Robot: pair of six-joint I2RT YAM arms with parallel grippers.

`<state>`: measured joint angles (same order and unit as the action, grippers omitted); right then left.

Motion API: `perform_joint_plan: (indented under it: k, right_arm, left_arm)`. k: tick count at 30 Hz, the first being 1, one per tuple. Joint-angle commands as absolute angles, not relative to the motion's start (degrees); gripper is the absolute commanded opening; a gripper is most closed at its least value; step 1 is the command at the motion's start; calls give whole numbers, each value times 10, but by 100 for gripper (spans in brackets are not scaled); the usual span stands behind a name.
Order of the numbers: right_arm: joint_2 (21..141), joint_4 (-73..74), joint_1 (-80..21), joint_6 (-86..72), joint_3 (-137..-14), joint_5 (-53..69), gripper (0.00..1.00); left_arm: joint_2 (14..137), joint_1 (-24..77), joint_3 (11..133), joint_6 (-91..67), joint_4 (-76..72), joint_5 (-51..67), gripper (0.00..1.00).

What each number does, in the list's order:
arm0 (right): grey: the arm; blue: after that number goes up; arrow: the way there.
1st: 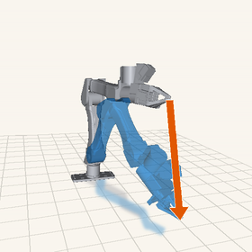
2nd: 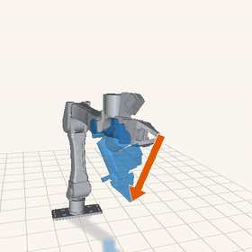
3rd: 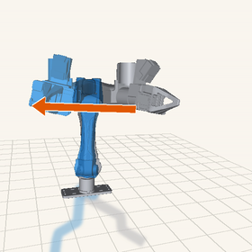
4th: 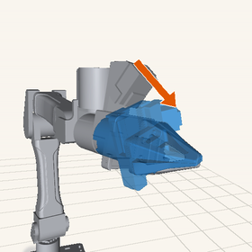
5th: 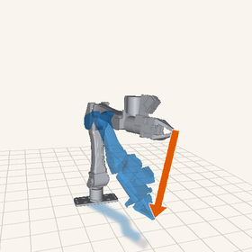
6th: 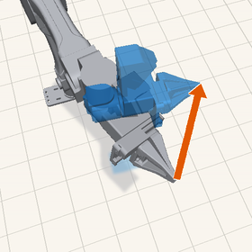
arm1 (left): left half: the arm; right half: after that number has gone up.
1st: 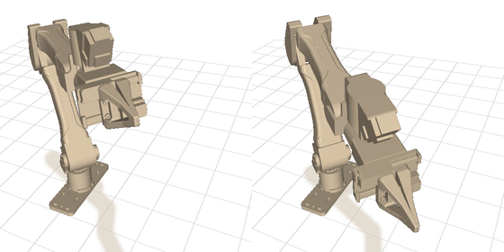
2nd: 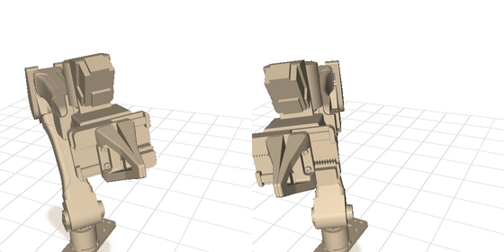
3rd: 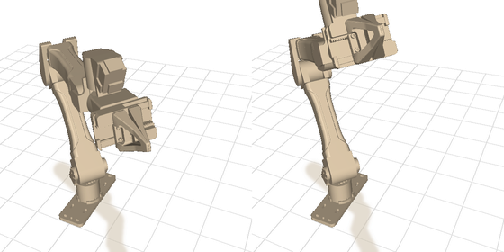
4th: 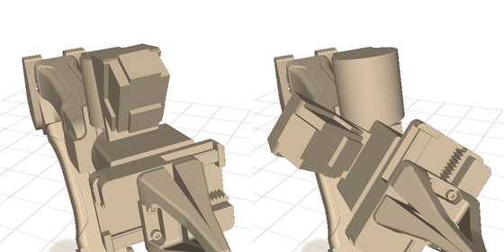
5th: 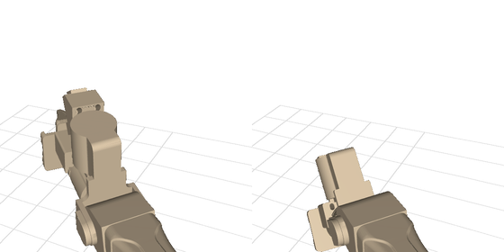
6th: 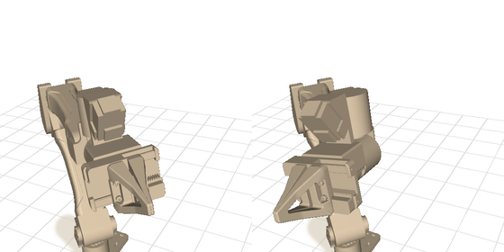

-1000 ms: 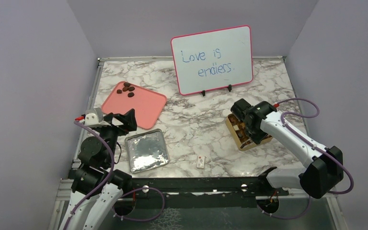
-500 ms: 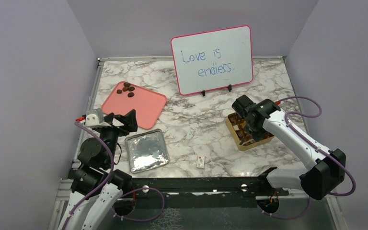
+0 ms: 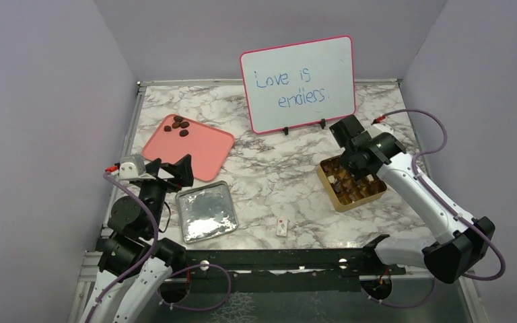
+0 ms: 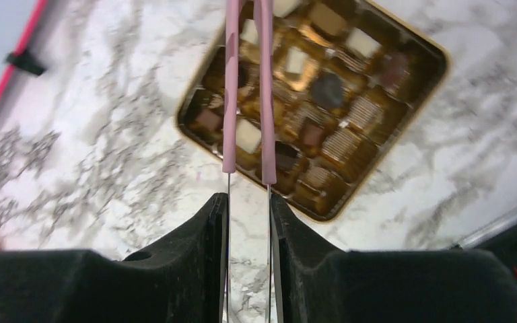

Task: Pack the chocolate
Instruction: Pick up the fake chocolate from the plate.

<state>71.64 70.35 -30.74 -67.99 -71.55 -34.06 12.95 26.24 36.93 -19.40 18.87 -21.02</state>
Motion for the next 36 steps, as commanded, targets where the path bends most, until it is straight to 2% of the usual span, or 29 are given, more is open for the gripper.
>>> perform_joint_plan:
  k: [1,4,7,14,25,36]
  right_arm:
    - [685,467,-305,-461,-685,-235,30]
    - [653,288,-305,-293,-618,-54,30]
    - [652,191,-306,-257,-589,39,32]
    - [773,176,-323,-222,-651,54,32]
    - [973,81,-411,-93,-767,62,33]
    - [1208,104,-489,70,-1015,76,34]
  left_arm:
    - [119,265,365,-192,174,-222,99]
    - [119,265,366,-193,174,-220,99]
    - [117,267,366,-193,174,-224,99]
    - [114,269,367,-192,174,-223,99]
    - [108,277,379,-193,188,-239,99]
    - [99,290,393,-201,208,-259,99]
